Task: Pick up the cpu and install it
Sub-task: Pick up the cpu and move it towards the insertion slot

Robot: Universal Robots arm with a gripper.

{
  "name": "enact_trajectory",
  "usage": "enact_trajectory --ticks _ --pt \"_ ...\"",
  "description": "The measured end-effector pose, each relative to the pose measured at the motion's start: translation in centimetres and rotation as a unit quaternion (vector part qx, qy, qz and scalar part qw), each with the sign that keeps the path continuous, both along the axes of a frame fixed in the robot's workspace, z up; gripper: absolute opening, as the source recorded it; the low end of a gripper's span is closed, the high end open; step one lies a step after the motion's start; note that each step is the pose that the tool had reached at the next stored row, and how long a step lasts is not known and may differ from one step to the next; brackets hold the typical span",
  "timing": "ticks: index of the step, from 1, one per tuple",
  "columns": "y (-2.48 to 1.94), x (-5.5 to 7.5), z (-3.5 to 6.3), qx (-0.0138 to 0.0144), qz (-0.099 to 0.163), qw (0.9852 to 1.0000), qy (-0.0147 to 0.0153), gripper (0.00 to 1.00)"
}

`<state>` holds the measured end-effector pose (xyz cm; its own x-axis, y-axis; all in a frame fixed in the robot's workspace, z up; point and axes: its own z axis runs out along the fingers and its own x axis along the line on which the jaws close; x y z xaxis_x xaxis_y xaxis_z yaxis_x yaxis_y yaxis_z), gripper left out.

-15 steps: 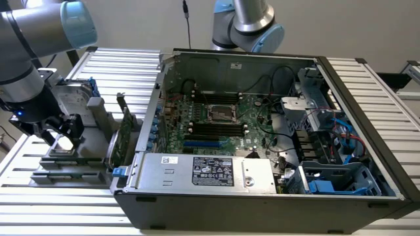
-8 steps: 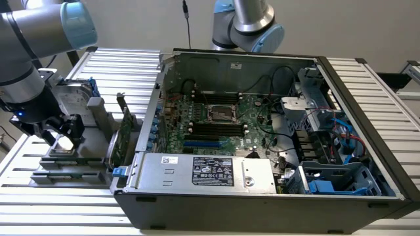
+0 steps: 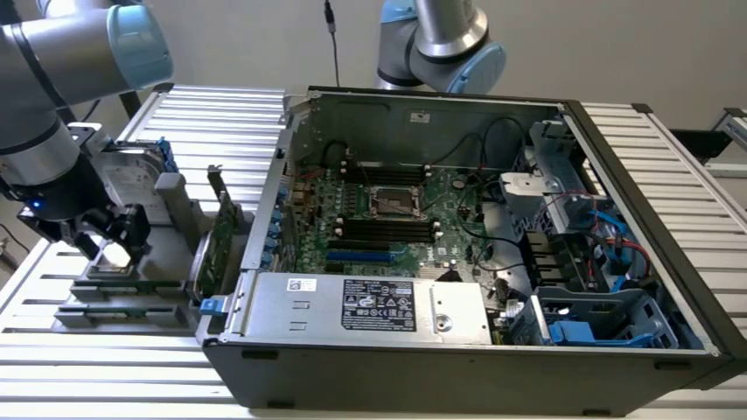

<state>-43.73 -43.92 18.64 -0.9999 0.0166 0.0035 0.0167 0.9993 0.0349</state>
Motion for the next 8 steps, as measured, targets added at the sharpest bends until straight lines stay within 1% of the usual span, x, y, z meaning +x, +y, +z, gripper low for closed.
enact_trajectory --ticks 8 --pt "-0.02 0.0 -0.08 0.0 0.0 1.0 0.0001 0.67"
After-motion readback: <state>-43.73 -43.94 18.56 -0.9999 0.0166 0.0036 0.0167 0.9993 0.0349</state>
